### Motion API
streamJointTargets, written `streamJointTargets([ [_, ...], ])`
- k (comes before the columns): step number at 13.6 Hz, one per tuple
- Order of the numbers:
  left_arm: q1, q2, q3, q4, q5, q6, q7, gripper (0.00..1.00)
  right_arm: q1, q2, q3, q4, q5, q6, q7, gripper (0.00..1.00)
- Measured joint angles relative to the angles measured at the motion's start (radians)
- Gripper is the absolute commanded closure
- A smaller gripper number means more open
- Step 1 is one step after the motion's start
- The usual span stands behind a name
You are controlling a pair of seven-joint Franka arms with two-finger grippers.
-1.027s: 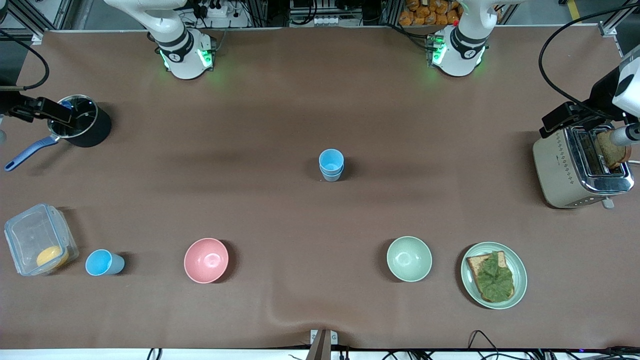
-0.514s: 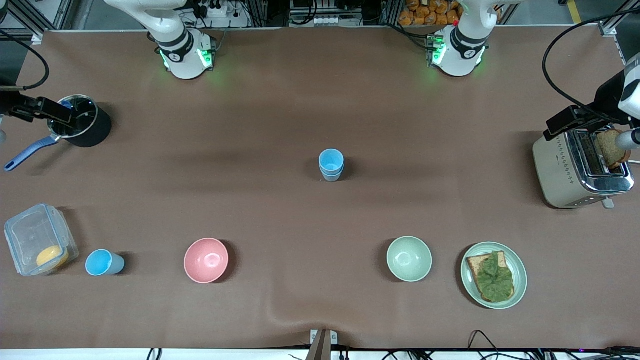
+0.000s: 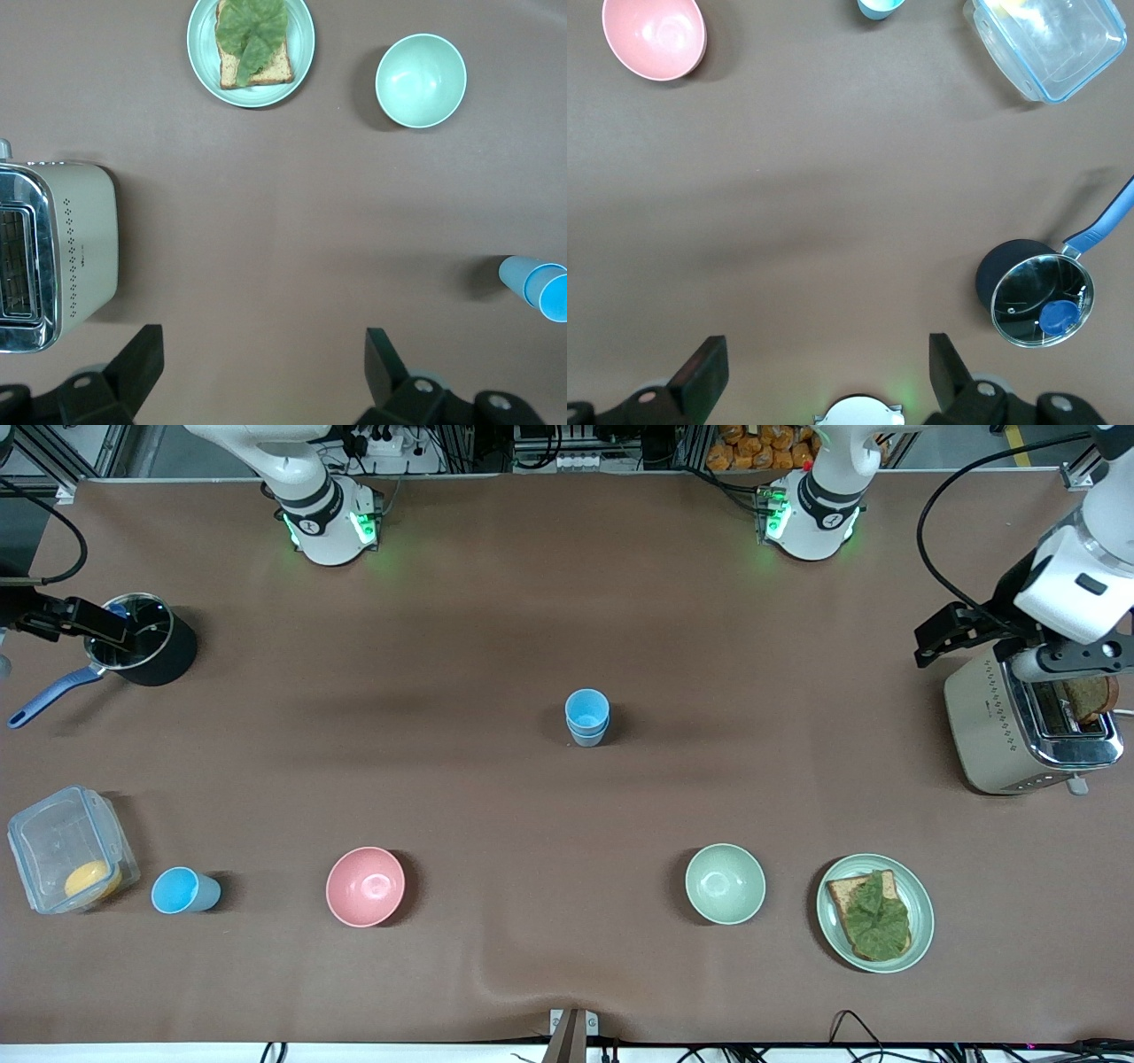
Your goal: Stack blue cups with both arms
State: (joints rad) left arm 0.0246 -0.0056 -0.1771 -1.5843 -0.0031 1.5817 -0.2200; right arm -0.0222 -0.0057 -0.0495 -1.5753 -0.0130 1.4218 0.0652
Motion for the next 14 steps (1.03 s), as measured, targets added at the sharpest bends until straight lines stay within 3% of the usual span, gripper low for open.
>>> streamJointTargets([
  [9,0.009,0.005,0.004,0.001,0.000,0.006,0.000,0.00,0.000,0.000,0.000,0.000,0.000,-0.001,0.000,0.00],
  [14,0.028,0.048,0.015,0.051,0.000,0.013,0.002,0.00,0.000,0.000,0.000,0.000,0.000,-0.002,0.000,0.00],
])
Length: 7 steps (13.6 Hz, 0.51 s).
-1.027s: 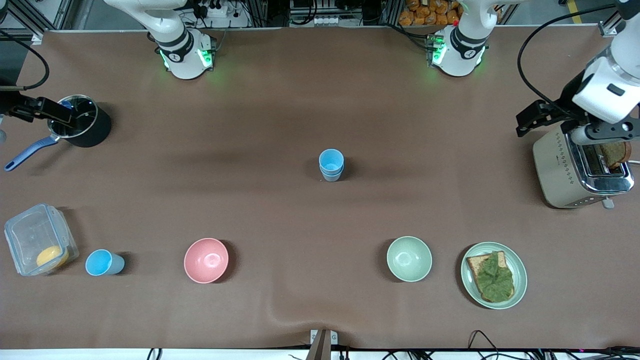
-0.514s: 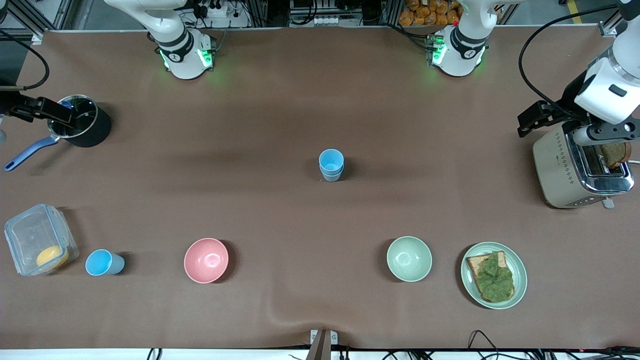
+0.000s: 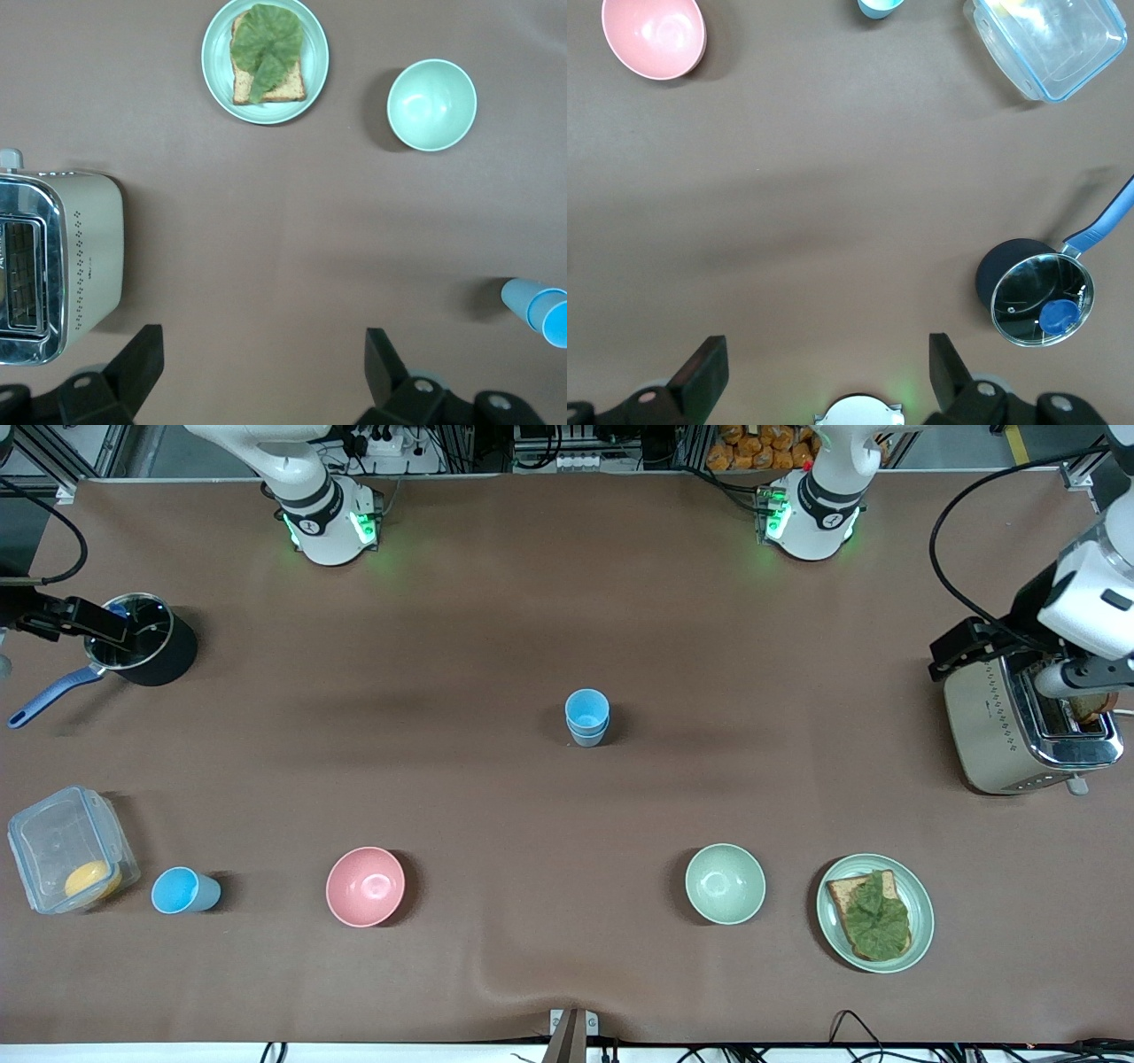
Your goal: Stack blue cups with both arms
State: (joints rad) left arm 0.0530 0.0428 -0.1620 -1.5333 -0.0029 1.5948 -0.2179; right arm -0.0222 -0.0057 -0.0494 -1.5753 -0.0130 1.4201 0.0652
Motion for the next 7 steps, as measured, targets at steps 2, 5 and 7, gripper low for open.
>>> streamJointTargets([
  [2,0.013,0.006,0.001,0.007,0.000,0.000,0.001,0.00,0.000,0.000,0.000,0.000,0.000,0.000,0.000,0.00],
  [5,0.016,0.006,0.001,0.010,0.000,0.000,0.001,0.00,0.000,0.000,0.000,0.000,0.000,0.000,0.000,0.00],
  [7,0.016,0.006,0.001,0.011,0.000,0.000,0.001,0.00,0.000,0.000,0.000,0.000,0.000,0.000,0.000,0.00],
])
